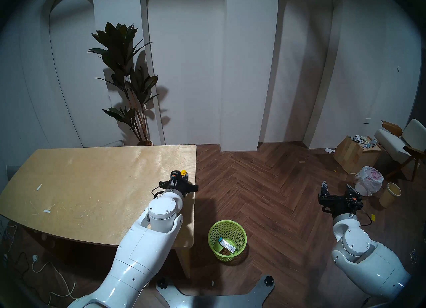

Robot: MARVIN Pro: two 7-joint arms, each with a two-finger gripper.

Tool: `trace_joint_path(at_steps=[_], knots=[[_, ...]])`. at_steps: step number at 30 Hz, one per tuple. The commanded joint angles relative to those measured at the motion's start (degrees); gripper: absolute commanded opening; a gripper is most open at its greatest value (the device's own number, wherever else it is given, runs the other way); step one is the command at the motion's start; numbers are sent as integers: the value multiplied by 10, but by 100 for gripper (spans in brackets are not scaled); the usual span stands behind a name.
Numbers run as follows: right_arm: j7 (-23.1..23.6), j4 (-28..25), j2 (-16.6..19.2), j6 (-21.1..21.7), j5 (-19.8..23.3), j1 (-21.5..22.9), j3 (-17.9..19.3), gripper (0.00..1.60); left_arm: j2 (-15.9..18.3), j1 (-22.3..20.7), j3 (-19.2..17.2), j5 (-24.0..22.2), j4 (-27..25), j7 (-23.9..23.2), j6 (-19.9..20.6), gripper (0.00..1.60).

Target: Put the trash into the trash bin on the ground

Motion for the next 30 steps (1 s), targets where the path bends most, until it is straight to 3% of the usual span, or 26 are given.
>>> trace_joint_path(at_steps=[1, 9, 17, 28, 30], knots=[[0, -7, 1, -3, -1, 3, 4, 160, -38, -63, 30, 24, 4, -21, 13, 0], [0, -7, 1, -3, -1, 3, 4, 160, -83, -96, 53, 53, 56, -38, 27, 0], [0, -6, 1, -3, -1, 3, 4, 160, -131, -145, 72, 79, 147, -56, 33, 0], [0, -6, 1, -3, -1, 4, 3, 160, -171, -189, 65, 103, 247, -69, 20, 0], [0, -6, 1, -3, -1, 4, 3, 160, -178, -210, 61, 108, 285, -74, 13, 0]])
